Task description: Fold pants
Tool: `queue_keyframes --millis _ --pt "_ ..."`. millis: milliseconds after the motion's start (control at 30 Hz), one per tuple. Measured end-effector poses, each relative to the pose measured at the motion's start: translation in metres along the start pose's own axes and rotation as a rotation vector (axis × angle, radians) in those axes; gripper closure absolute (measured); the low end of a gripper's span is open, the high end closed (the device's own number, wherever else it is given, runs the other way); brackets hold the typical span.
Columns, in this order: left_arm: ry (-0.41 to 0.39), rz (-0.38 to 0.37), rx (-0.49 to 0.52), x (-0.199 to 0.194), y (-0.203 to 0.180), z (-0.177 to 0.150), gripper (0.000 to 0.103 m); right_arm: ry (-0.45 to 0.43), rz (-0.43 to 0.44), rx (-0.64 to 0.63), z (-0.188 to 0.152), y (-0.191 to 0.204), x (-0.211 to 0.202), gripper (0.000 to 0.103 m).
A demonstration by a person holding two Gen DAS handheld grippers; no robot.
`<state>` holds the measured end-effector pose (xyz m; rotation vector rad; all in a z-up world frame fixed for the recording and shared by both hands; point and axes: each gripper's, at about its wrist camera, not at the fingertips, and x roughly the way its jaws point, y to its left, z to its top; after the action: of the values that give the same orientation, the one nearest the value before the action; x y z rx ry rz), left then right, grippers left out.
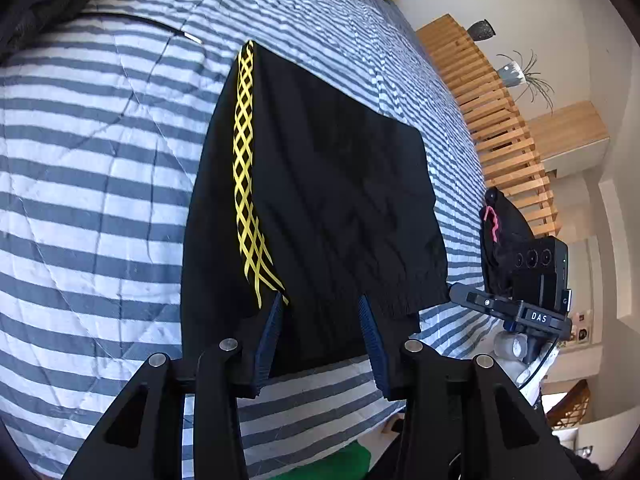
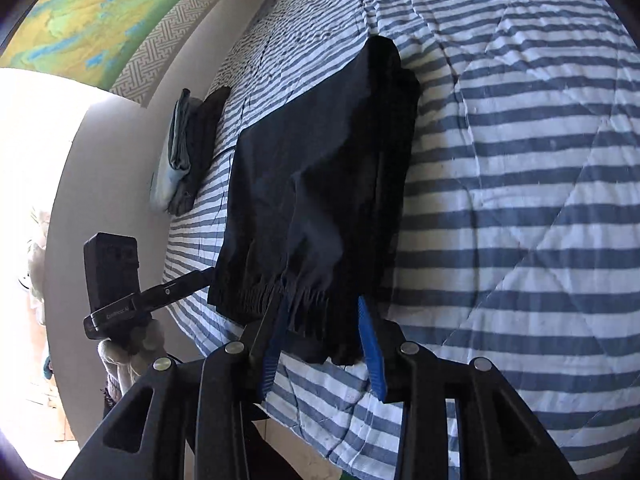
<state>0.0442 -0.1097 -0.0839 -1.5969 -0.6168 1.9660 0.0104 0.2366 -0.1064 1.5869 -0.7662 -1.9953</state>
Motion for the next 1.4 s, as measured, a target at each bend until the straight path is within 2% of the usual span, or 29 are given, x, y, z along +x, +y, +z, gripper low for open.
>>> queue_keyframes --millis 133,200,233,267,367,533,600,667,700,767,800,900,1000,1100,1167,1267,1300,1400 --pt "0.011 0.028 -0.018 0.015 0.004 -0.003 0.059 -0.022 0.001 0.036 -0.003 -0.002 0.001 0.069" --pt "0.006 0.016 -0.046 0.020 0.007 -0.001 0.063 -0.020 -0.014 0.038 -0.002 -0.002 0.004 0.069" --pt "0.000 0.025 -0.034 0.022 0.006 -0.001 0.069 -0.017 -0.024 0.040 -0.002 -0.002 0.005 0.069" --pt "-0.008 0.054 -0.015 0.025 0.004 0.000 0.083 -0.014 -0.029 0.046 -0.002 -0.003 0.007 0.069" --pt "-0.026 0.049 -0.003 0.022 -0.002 0.002 0.094 -0.005 0.012 0.088 -0.002 -0.005 0.009 0.080" --pt "-0.075 0.042 0.039 -0.008 -0.015 0.008 0.095 0.006 0.147 0.128 -0.004 0.004 -0.001 0.085" --pt "-0.076 0.061 0.037 -0.013 -0.014 0.009 0.092 0.017 0.152 0.126 -0.007 0.007 -0.001 0.085" --pt "-0.058 0.109 0.030 -0.010 -0.011 0.007 0.084 0.046 0.113 0.104 -0.011 0.009 0.004 0.085" --pt "-0.042 0.130 0.023 -0.009 -0.009 0.006 0.073 0.056 0.060 0.079 -0.014 0.011 0.008 0.083" --pt "-0.055 0.144 0.040 -0.017 -0.007 0.004 0.072 0.061 -0.079 0.002 -0.021 0.016 0.011 0.082" --pt "-0.081 0.159 0.052 -0.023 -0.009 0.003 0.072 0.059 -0.116 -0.040 -0.023 0.018 0.010 0.082" --pt "-0.139 0.143 0.098 -0.041 -0.018 0.005 0.072 0.019 -0.142 -0.156 -0.027 0.034 -0.006 0.082" --pt "-0.170 0.160 0.168 -0.047 -0.034 0.019 0.073 -0.077 -0.164 -0.268 -0.022 0.056 -0.025 0.082" --pt "-0.134 0.094 0.176 -0.019 -0.046 0.033 0.073 -0.188 -0.190 -0.333 -0.005 0.072 -0.027 0.082" --pt "-0.090 0.127 0.198 0.008 -0.050 0.036 0.073 -0.224 -0.191 -0.327 0.011 0.073 -0.016 0.082" --pt "-0.024 0.170 0.164 0.036 -0.031 0.034 0.075 -0.187 -0.159 -0.233 0.035 0.050 0.009 0.082" --pt "-0.041 0.150 0.161 0.037 -0.024 0.032 0.081 -0.160 -0.163 -0.202 0.041 0.041 0.020 0.082" --pt "-0.029 0.086 0.129 0.029 -0.009 0.034 0.083 -0.101 -0.224 -0.133 0.049 0.010 0.042 0.083"
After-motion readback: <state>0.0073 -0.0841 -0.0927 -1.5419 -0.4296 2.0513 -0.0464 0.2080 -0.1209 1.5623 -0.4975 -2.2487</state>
